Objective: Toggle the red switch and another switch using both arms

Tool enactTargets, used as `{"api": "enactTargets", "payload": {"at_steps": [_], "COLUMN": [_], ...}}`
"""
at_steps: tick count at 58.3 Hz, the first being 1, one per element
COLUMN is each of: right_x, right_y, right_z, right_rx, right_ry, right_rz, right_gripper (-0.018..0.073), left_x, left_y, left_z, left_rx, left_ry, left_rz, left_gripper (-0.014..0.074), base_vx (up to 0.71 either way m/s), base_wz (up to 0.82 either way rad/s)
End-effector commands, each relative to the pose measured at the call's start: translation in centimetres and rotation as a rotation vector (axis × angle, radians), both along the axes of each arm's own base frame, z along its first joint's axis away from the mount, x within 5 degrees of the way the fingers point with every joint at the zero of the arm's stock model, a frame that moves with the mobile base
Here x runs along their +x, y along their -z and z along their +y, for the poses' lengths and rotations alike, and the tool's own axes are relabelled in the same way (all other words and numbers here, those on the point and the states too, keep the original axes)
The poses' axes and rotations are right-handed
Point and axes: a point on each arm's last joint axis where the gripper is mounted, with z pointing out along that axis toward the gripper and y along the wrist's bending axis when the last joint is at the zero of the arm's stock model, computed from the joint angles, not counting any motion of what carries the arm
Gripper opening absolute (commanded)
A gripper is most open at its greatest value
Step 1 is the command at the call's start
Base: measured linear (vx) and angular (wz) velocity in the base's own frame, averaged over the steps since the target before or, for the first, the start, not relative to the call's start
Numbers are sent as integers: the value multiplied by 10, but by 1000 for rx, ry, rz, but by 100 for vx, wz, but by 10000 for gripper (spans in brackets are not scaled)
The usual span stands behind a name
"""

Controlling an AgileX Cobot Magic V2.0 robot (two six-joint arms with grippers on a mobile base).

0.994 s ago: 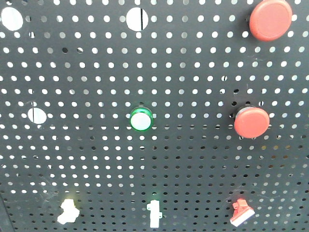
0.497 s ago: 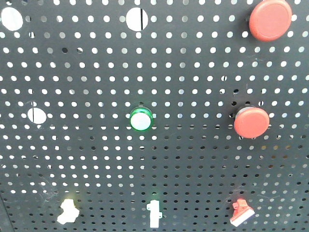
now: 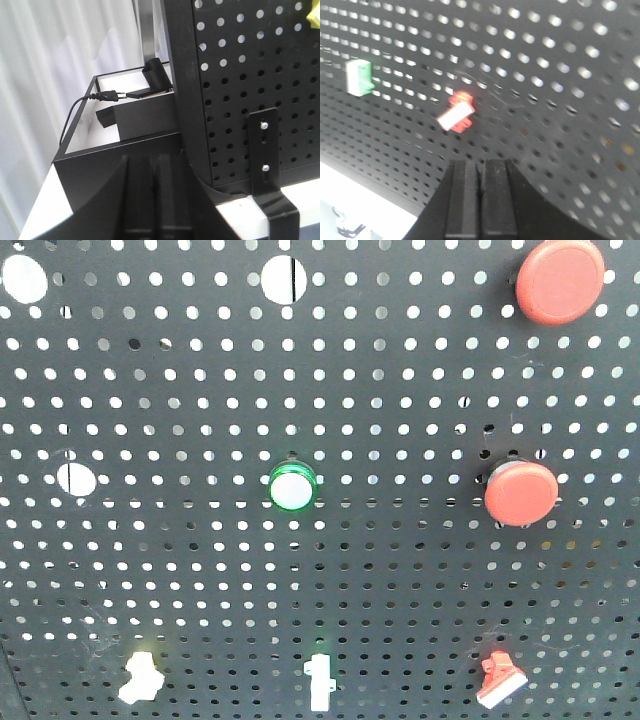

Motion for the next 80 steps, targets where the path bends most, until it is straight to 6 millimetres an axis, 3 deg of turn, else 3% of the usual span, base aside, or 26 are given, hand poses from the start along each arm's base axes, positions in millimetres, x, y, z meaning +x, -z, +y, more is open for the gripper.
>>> {"api": "enactTargets", "payload": {"at_steps": [1,10,14,28,31,80], "right_x": [3,7,10,9,7,6], "right_y": [-13,-11,-2,74,81,88], "right_z": [-9,-21,-25,-34,-33,-33], "right_rx": [29,138,183,251,233,198], "right_ry": [107,279,343,472,473,474], "right_rz": [-60,-35,-68,-174,-123,-57], "right_gripper": [-6,-6,-6,-6,-6,-6], "left_x": [-1,-1,-1,-1,-1,-1], "left_y": [-1,-1,-1,-1,-1,-1], "left_z": [1,1,1,1,1,1], "left_rx": [-24,-25,-25,-25,-25,-24], "left_ry": [-5,-5,-5,-5,-5,-5], "left_rz": [-74,-74,-74,-74,-74,-73], "left_gripper": [3,3,3,3,3,3], "base_vx": [0,0,0,0,0,0], "base_wz": [0,0,0,0,0,0]}}
